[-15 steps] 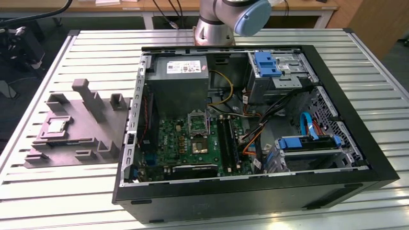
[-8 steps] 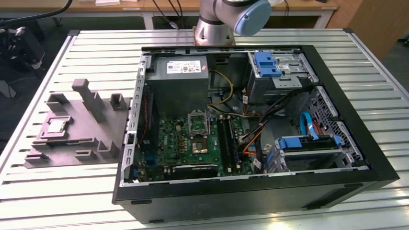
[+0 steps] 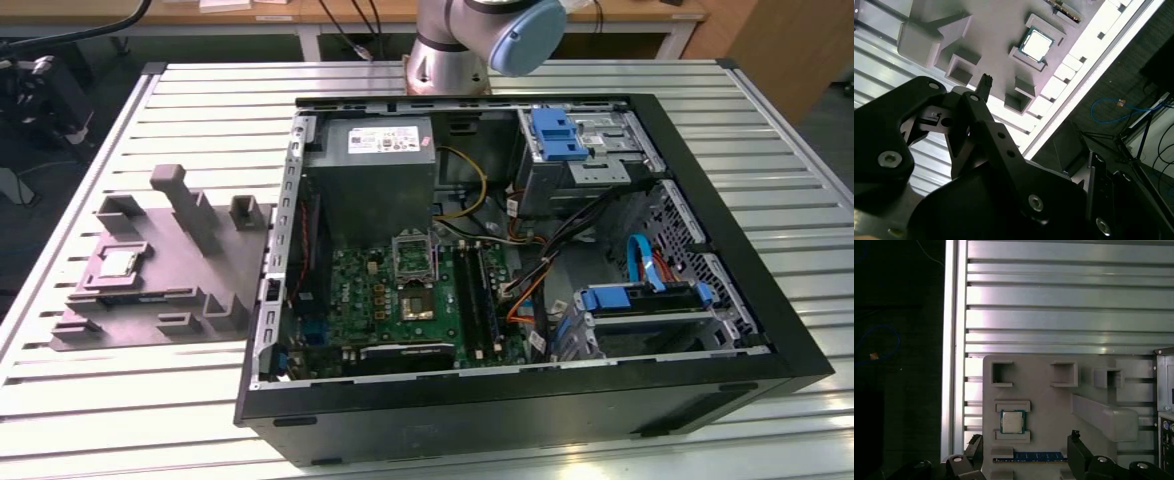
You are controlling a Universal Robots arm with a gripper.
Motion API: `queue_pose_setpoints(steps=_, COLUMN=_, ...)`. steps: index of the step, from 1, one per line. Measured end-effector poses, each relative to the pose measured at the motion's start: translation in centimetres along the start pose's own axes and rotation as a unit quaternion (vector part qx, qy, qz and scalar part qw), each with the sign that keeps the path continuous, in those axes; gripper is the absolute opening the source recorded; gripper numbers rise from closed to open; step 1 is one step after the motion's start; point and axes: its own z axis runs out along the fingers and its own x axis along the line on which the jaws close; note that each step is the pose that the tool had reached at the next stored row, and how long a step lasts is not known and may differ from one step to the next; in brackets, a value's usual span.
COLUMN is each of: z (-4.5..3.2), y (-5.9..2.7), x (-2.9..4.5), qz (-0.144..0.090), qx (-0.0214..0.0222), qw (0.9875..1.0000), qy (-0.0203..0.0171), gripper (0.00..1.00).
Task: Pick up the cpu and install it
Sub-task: 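Pick up the cpu and move it towards the insertion slot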
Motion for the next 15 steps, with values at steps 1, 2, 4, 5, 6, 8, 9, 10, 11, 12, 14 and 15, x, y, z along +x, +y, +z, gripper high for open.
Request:
queue_pose_setpoints(steps=1, z=0.08, y=0.0, x=0.0, qz=0.0, qx=-0.0001, qw=1.0, qy=0.0003, gripper=0.76)
queue_pose_setpoints(steps=2, z=0.17, y=-0.02, x=0.01, qz=0.0, qx=-0.0001, qw=1.0, qy=0.0012, gripper=0.76)
queue_pose_setpoints(steps=4, z=0.35, y=-0.1, x=0.01, qz=0.0, qx=0.0, qw=1.0, qy=0.0032, gripper=0.76)
queue_pose_setpoints(steps=5, z=0.42, y=-0.11, x=0.01, qz=-0.003, qx=0.0, qw=1.0, qy=0.0049, gripper=0.76)
queue_pose_setpoints(steps=6, z=0.51, y=-0.14, x=0.01, qz=-0.006, qx=-0.0001, qw=1.0, qy=0.0062, gripper=0.76)
queue_pose_setpoints(steps=8, z=0.64, y=-0.35, x=0.02, qz=-0.01, qx=-0.0001, qw=0.9999, qy=0.0076, gripper=0.76)
queue_pose_setpoints(steps=9, z=0.71, y=-0.52, x=0.02, qz=-0.011, qx=-0.0005, qw=0.9999, qy=0.0075, gripper=0.76)
queue_pose_setpoints(steps=10, z=0.8, y=-0.69, x=0.02, qz=-0.011, qx=-0.0024, qw=0.9999, qy=0.0076, gripper=0.76)
queue_pose_setpoints(steps=11, z=0.89, y=-0.86, x=0.02, qz=-0.011, qx=-0.0048, qw=0.9999, qy=0.0076, gripper=0.76)
queue_pose_setpoints(steps=12, z=1.04, y=-1.01, x=0.02, qz=-0.011, qx=-0.006, qw=0.9999, qy=0.0075, gripper=0.76)
queue_pose_setpoints(steps=14, z=1.41, y=-1.23, x=0.02, qz=-0.01, qx=-0.0062, qw=0.9999, qy=0.0072, gripper=0.76)
queue_pose_setpoints(steps=15, z=1.57, y=-1.29, x=0.03, qz=-0.006, qx=-0.0061, qw=0.9999, qy=0.0071, gripper=0.76)
